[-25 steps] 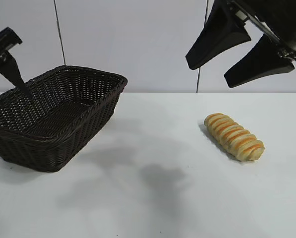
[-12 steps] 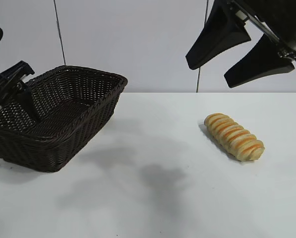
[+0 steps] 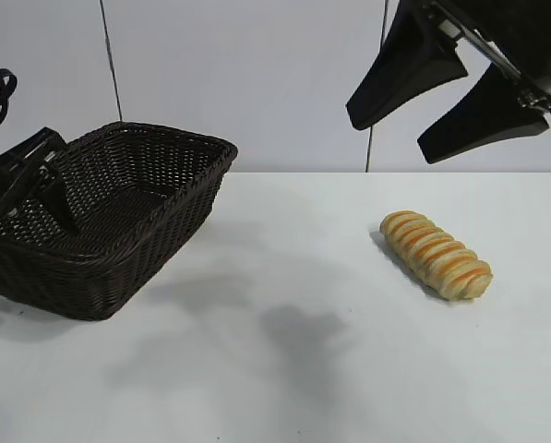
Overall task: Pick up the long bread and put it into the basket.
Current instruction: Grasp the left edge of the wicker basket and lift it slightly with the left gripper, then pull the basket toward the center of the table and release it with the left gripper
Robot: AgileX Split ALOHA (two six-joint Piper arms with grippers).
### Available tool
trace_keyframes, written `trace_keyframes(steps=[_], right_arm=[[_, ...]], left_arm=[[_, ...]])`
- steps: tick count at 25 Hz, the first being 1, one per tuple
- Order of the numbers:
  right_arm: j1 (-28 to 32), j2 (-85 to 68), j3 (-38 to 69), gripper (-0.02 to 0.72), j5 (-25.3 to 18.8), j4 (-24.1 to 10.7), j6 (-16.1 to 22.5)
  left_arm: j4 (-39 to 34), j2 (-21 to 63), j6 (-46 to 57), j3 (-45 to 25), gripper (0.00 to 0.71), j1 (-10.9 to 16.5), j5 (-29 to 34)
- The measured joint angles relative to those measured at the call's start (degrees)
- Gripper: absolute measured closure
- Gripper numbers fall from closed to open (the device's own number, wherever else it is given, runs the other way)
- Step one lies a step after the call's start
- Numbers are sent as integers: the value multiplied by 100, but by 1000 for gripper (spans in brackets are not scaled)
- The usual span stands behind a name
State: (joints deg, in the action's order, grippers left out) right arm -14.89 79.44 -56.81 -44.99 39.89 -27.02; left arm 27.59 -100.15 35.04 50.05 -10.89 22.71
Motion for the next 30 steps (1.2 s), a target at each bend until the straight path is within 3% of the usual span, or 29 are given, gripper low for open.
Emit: trace_keyframes(steps=[6,10,14,23,30], right_arm=[[0,0,0,147,0,0,0],[0,0,0,147,0,-4,0],[0,0,0,147,0,-4,0],[0,0,0,147,-5,-4,0],[0,0,0,147,-10,-4,0]], left_arm=[[62,0,106,5,613,26,-43],[139,68,58,7,613,48,201],[174,265,-123,232,613,229,827],[83,311,-1803,1493,613,360,2241],[2,-234,-3116,2079,613,360,3184]])
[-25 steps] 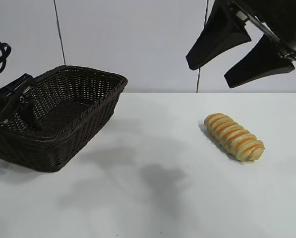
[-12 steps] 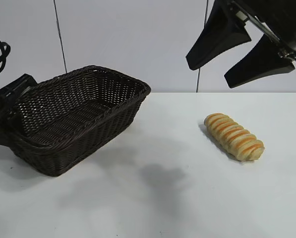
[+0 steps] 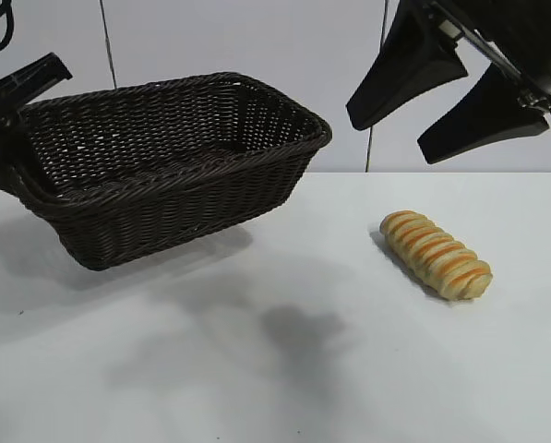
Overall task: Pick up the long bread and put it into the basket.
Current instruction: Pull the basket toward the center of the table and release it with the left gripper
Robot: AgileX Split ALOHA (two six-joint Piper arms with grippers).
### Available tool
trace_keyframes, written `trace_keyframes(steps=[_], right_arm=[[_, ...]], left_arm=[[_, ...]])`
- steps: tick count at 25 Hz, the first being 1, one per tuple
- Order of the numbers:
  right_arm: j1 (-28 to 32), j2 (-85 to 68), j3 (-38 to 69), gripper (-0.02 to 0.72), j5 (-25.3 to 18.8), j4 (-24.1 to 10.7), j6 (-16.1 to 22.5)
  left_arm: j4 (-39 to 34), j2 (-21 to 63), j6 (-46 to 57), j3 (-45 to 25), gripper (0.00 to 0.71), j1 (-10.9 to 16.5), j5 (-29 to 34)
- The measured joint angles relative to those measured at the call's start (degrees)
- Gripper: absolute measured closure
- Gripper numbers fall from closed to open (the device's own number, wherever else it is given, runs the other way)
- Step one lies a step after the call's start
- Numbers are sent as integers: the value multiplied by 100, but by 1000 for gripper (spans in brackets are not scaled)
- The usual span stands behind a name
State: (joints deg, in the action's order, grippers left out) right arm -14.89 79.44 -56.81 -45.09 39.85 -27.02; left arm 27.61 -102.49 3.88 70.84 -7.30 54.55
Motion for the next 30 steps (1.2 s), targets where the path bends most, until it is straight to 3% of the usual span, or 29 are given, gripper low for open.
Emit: trace_keyframes(steps=[7,12,23,30], right_arm=[[0,0,0,147,-13,0,4],[0,0,0,147,-13,0,4],[0,0,0,147,-13,0,4],[0,0,0,147,-13,0,16]], left_arm=[[22,-674,-901,619,613,0,516],[123,-1107,-1110,965,613,0,550],[147,-1479,-1546,1019,613,-6,526],[197,-1573,-1654,1021,613,-226,388]])
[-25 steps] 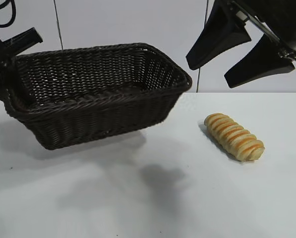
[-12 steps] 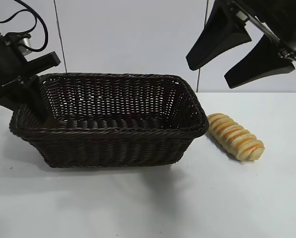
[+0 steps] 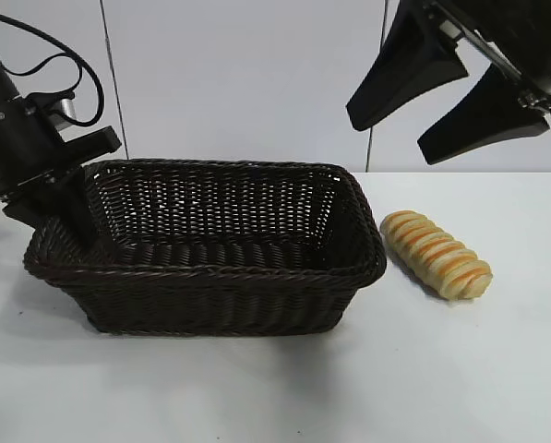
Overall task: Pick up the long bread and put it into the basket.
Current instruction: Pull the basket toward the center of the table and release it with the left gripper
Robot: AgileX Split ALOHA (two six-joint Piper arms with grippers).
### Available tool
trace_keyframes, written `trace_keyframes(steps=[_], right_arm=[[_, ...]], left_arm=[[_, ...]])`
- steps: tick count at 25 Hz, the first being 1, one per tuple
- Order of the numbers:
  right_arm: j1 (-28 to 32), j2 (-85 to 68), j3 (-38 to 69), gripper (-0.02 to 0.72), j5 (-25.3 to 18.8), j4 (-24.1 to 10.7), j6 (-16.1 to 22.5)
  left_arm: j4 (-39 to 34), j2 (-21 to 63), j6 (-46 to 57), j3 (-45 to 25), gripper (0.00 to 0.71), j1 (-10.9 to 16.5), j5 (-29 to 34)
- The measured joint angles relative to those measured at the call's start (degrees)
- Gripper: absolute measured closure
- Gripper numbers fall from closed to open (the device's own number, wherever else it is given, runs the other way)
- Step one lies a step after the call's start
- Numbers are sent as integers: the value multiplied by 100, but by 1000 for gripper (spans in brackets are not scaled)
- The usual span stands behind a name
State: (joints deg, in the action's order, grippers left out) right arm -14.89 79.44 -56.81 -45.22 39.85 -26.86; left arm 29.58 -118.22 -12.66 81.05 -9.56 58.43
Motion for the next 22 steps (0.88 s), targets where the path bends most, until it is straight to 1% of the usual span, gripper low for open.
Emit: trace_keyframes(steps=[3,7,13,15,16,17,20,22], right_arm=[[0,0,0,147,0,0,0],[0,0,0,147,0,0,0],[0,0,0,147,0,0,0],[0,0,0,147,0,0,0],[0,0,0,147,0,0,0],[0,0,0,147,0,0,0],[0,0,0,147,0,0,0],[0,0,0,147,0,0,0]], left_arm=[[14,0,5,0,613,0,-7],[8,0,10,0,613,65,-1],[-4,0,66,0,613,62,-1],[-4,0,66,0,601,62,-1],[-4,0,73,0,584,62,-7],[19,0,73,5,549,62,-11],[54,0,73,5,392,62,-11],[55,0,73,28,273,62,-11]])
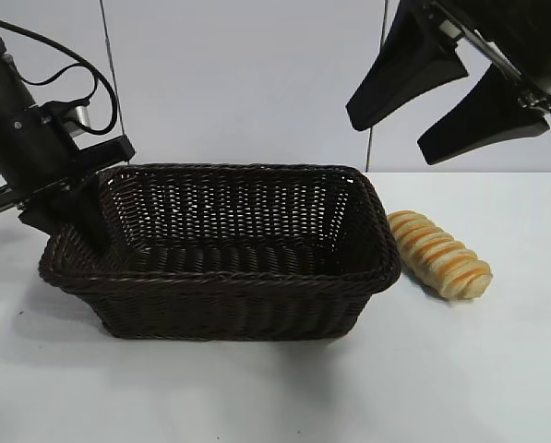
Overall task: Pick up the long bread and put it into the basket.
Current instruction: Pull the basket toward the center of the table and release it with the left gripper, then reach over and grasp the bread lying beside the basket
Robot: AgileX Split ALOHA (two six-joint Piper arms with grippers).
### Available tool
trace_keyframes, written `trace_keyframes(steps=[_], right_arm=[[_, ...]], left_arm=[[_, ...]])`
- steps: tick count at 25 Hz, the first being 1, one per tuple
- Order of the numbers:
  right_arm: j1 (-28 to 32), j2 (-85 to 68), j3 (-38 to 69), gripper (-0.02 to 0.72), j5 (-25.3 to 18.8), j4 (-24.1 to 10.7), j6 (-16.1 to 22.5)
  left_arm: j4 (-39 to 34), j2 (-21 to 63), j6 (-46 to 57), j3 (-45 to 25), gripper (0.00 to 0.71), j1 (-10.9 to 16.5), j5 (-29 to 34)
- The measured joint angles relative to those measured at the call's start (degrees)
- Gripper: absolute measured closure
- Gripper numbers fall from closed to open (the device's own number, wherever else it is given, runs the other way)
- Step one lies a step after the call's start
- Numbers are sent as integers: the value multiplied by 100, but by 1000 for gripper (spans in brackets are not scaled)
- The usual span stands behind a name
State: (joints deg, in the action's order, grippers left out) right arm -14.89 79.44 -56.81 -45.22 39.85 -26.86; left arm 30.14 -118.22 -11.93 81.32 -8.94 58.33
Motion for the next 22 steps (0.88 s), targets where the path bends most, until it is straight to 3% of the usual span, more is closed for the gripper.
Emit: trace_keyframes(steps=[2,5,13,22], right_arm=[[0,0,0,147,0,0,0],[0,0,0,147,-8,0,0],[0,0,0,147,-8,0,0],[0,0,0,147,-27,0,6]], left_arm=[[5,0,0,57,198,0,0],[-30,66,0,114,156,0,0],[-588,710,92,268,142,0,45],[-552,1322,116,268,142,0,413]])
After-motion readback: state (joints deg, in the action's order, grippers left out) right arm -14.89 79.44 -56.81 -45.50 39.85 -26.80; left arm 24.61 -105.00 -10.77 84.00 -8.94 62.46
